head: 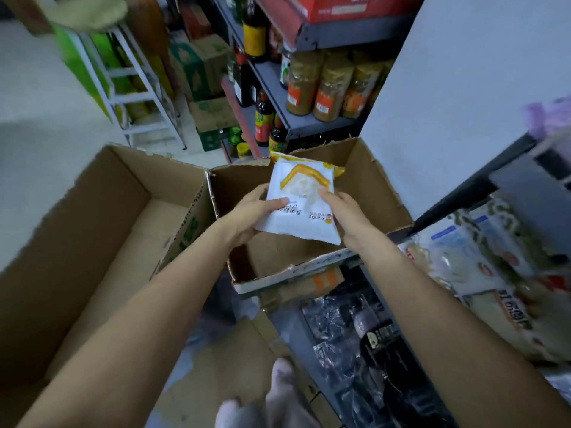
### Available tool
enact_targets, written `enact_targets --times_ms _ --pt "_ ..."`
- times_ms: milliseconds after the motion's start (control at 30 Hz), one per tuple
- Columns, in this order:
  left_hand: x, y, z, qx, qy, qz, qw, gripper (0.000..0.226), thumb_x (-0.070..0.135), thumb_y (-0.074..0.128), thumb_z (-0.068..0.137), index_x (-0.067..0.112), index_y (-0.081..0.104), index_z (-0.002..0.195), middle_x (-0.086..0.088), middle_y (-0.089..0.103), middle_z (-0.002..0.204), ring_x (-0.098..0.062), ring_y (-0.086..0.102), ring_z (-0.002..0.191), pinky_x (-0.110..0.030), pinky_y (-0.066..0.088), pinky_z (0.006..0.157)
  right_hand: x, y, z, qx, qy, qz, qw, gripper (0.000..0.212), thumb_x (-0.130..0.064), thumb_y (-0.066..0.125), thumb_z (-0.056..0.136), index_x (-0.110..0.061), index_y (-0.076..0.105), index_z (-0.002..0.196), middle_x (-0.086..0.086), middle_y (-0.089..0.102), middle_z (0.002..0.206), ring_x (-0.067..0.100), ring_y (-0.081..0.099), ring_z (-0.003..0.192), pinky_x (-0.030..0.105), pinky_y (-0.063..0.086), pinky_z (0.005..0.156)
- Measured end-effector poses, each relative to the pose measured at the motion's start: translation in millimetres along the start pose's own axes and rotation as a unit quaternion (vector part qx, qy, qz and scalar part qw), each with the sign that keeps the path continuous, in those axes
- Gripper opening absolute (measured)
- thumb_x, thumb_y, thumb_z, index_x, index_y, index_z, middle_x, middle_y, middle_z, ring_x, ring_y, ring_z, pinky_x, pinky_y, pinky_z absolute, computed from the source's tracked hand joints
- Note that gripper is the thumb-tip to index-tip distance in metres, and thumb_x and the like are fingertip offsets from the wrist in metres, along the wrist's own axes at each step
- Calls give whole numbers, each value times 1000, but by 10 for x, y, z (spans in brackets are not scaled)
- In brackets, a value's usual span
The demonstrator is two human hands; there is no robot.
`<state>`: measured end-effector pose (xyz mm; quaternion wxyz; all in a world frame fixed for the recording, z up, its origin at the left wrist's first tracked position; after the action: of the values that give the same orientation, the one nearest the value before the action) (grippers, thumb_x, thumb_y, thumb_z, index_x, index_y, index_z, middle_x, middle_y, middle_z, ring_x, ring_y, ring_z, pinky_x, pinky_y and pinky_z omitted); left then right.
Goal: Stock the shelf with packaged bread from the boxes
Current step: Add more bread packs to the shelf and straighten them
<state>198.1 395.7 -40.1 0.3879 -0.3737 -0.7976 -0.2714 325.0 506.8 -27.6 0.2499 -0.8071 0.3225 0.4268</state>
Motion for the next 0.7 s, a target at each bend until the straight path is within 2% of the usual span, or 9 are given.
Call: enact_targets --times_ms 67,167,200,267,333,433,533,633,700 --pt "141 -58 -334 1 34 -1 999 49 7 65 84 18 47 128 -8 61 123 -22 64 93 -32 55 72 -143 105 -307 -24 -29 34 999 25 -30 56 94 -12 64 110 9 69 110 30 66 101 49 52 91" --pt "448 -213 -957 94 125 119 980 72 6 71 78 17 34 139 -9 45 139 -26 48 123 -32 45 90 -466 158 -958 9 -137 -12 990 21 -19 53 96 -10 61 114 12 66 113 25 62 99 36 51 80" --pt "622 -262 -1256 158 184 217 946 86 15 76 76 17 24 145 -9 34 147 -26 35 134 -34 37 101 -579 187 -1246 20 -189 -59 980 21 -17 52 96 -10 60 114 12 65 110 23 60 97 30 48 75" --pt "960 -115 -1960 236 322 411 820 111 38 80 70 17 7 151 -10 11 157 -24 12 145 -39 21 113 -752 294 -1872 38 -279 -190 940 23 -21 52 96 -14 56 118 4 64 112 23 59 101 31 47 76" --pt "1057 212 -2579 184 407 472 760 119 46 80 67 17 2 152 -6 9 159 -21 12 146 -38 20 115 -793 361 -2456 66 -304 -332 891 35 -29 51 96 -21 51 130 2 59 128 25 56 114 41 48 89" --pt "854 622 -3251 7 372 441 817 92 40 78 72 20 25 145 -1 48 138 -18 47 124 -28 45 90 -779 271 -3424 148 -312 -443 828 41 -32 49 97 -27 45 137 1 54 136 24 51 124 46 32 109" --pt "762 950 -3980 -19 412 411 813 38 33 75 78 19 51 103 13 55 83 -13 57 83 -14 37 55 -738 -135 -4437 326 -337 -431 771 46 -41 59 89 -30 49 132 -2 54 130 21 46 124 46 17 115" --pt "657 1277 -4492 -30 419 278 864 37 30 79 75 10 56 96 4 59 77 -11 58 73 -12 43 56 -351 -821 -5357 474 -288 -202 808 82 -46 69 80 -28 23 147 8 26 149 27 23 138 47 28 110" --pt "528 1619 -4736 -74 392 170 901 43 32 83 68 9 59 95 -9 67 89 -23 65 83 -37 56 74 58 -1229 -5826 479 -237 -13 845 100 -45 73 77 -27 8 150 8 13 155 26 16 143 46 31 107"
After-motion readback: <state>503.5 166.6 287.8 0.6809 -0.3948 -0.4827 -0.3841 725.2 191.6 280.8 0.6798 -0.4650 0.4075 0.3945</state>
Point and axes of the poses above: each hand's wrist, its own z-axis towards the middle knuckle, its own y-axis out of the palm, x = y × z, the point moved 9 cm from there along z, towards the middle knuckle
